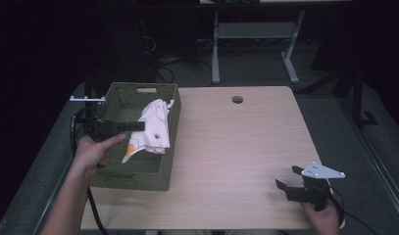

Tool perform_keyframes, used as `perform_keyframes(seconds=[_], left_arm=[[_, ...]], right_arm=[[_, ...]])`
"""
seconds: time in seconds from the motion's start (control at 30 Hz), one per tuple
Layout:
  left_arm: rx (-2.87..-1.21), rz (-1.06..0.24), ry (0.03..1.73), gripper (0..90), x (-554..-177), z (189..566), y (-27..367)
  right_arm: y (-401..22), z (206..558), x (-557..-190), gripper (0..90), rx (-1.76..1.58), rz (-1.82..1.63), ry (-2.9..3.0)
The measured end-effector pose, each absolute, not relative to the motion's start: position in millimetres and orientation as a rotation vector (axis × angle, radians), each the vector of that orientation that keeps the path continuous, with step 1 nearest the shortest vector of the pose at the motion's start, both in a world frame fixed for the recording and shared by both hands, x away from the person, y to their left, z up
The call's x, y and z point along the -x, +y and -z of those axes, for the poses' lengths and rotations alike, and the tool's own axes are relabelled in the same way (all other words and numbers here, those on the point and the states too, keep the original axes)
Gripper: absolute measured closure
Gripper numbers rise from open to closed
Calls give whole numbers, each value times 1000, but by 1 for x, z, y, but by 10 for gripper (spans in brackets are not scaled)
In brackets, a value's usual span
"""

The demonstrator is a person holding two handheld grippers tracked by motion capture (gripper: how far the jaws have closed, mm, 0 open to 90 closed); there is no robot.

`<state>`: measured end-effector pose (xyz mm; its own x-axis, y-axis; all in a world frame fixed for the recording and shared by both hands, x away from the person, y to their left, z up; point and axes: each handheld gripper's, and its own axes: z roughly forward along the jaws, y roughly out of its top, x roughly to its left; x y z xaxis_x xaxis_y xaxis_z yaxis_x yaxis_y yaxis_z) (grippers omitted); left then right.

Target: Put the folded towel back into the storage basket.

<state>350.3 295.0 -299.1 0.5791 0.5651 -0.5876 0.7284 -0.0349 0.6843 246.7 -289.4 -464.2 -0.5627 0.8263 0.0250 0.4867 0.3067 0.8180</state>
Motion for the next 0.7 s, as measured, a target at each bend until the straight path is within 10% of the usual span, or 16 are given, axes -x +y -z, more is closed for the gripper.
perform_keyframes(seconds=[0.7], left_arm=[[-1685,148,1166,822,-347,314,328]], right_arm=[[-289,464,-247,176,-1167,-1140,2182]])
